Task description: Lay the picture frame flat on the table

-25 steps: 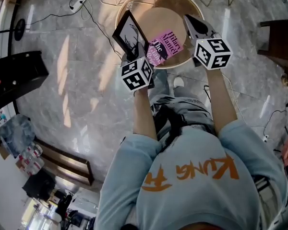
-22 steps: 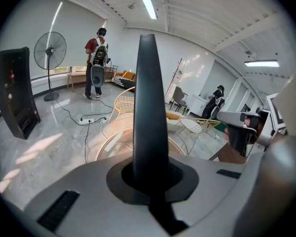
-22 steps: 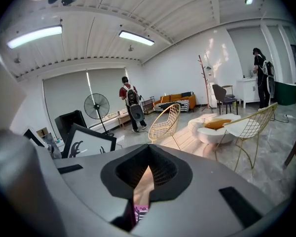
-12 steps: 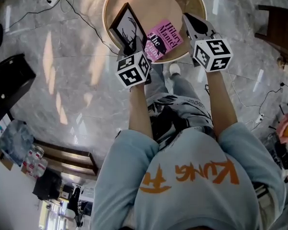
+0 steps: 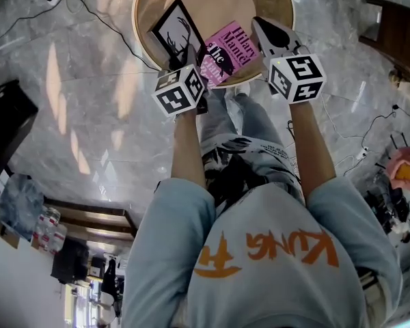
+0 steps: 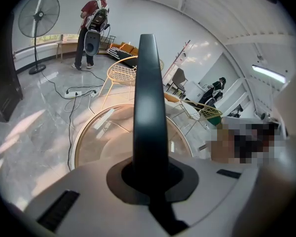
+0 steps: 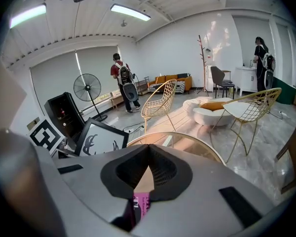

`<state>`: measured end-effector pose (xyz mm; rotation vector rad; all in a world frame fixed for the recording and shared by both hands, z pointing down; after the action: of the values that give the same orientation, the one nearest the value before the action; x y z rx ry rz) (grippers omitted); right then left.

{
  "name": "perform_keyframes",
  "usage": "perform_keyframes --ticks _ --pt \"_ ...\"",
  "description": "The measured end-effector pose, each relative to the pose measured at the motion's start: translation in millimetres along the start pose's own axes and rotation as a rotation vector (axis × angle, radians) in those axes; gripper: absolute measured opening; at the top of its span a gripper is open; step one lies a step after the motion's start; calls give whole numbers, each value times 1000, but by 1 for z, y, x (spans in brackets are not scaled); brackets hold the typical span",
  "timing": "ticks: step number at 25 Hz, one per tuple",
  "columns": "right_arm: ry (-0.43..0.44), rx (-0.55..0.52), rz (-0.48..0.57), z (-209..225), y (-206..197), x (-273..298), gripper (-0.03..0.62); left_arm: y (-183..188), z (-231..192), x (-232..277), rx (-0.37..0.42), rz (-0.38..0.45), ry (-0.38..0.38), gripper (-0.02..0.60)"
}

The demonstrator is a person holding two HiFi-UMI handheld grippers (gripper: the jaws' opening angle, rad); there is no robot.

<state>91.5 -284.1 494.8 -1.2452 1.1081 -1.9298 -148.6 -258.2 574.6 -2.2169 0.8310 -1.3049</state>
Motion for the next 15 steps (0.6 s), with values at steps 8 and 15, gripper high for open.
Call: perform_keyframes --ticks 8,15 --pt "-14 11 -75 10 -16 28 -5 -9 -22 50 -126 -69 -48 26" --pt "2 34 -140 18 -34 59 -5 -14 -34 93 -238 -88 -86 26"
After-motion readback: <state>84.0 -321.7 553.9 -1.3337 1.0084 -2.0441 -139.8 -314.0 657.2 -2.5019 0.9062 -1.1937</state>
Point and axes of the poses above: the fingertips, and each gripper's own axes: x forward along the fingers, z to its right, y out of its top, the point moved 10 cm from there along -x, backward along the fingers, and after that the axes turned 15 degrees about z, right-handed, at the moved point
